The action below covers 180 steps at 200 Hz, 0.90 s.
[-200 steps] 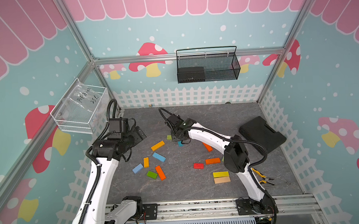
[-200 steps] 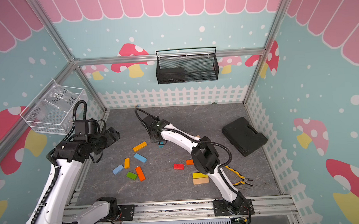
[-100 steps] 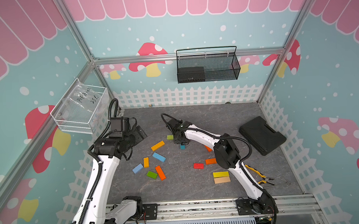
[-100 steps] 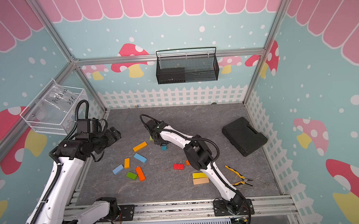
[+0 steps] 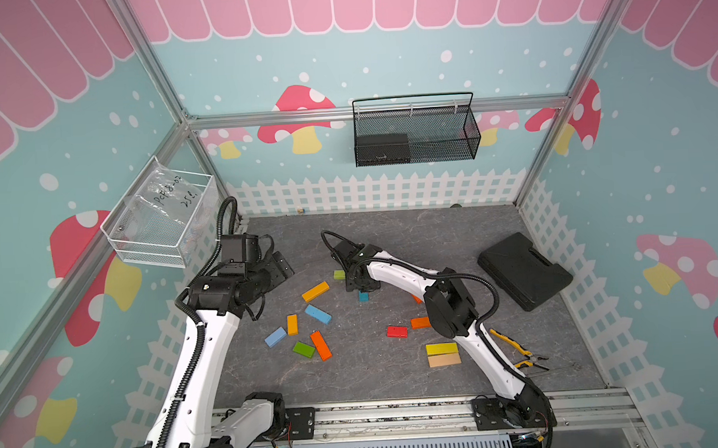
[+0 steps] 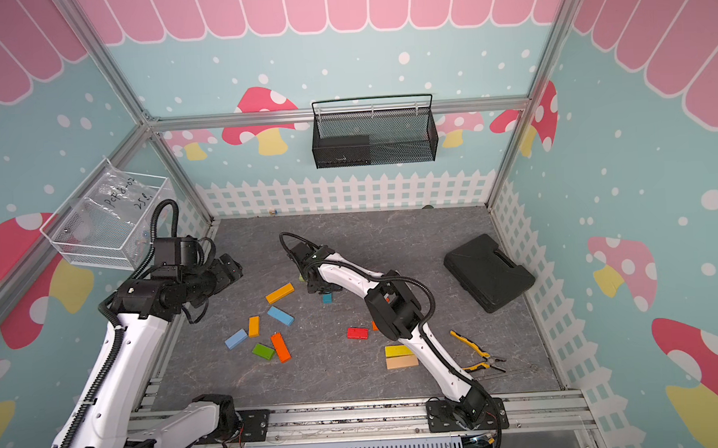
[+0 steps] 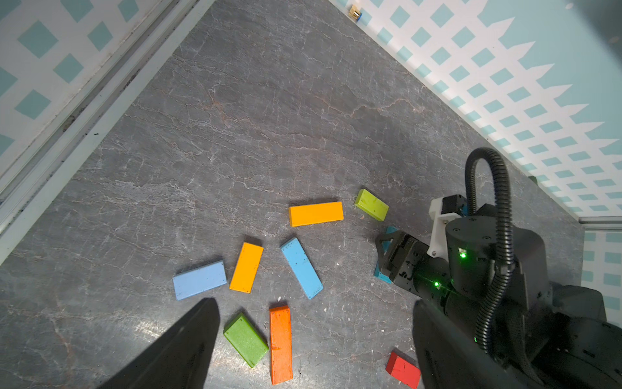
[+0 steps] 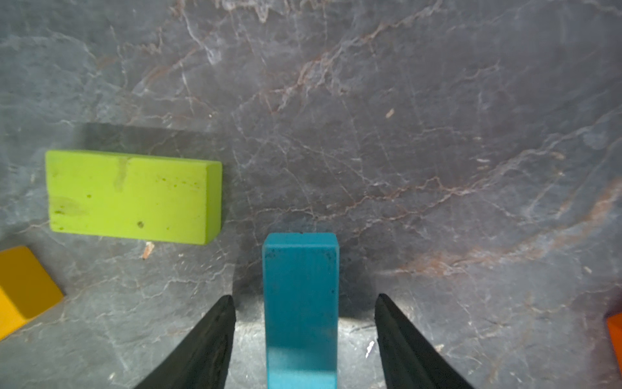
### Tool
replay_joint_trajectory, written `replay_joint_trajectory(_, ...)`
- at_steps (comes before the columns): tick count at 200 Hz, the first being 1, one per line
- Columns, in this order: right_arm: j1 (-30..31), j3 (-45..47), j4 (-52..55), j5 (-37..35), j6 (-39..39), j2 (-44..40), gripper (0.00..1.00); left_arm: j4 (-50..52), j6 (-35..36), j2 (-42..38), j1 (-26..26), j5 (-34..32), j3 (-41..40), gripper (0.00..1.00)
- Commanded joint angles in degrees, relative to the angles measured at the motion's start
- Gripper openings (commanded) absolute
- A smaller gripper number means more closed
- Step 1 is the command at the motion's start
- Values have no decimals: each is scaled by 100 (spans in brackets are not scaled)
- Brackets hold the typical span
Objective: Assemble a giraffe with building blocks
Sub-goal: Assemble the building block at the center of the board.
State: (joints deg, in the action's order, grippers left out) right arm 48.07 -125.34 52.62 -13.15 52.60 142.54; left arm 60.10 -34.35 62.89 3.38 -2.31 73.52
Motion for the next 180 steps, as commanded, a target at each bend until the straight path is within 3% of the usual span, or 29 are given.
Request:
replay_joint_trajectory(1,129,140,263,0,180,-77,64,-71,60,38,-41,2,95,92)
replay_joint_trajectory(76,252,-58,393,-30,172,173,31,-105,51,-14,-53,-33,23,92)
replay_joint_trajectory(136,201,-1101,670,4,89,656,28,-95,52,-47,-57,-25,44,92)
replay_joint_trajectory(180,101,-1222,671,-4,170,748,29,-97,51,-49,-66,-33,34,92)
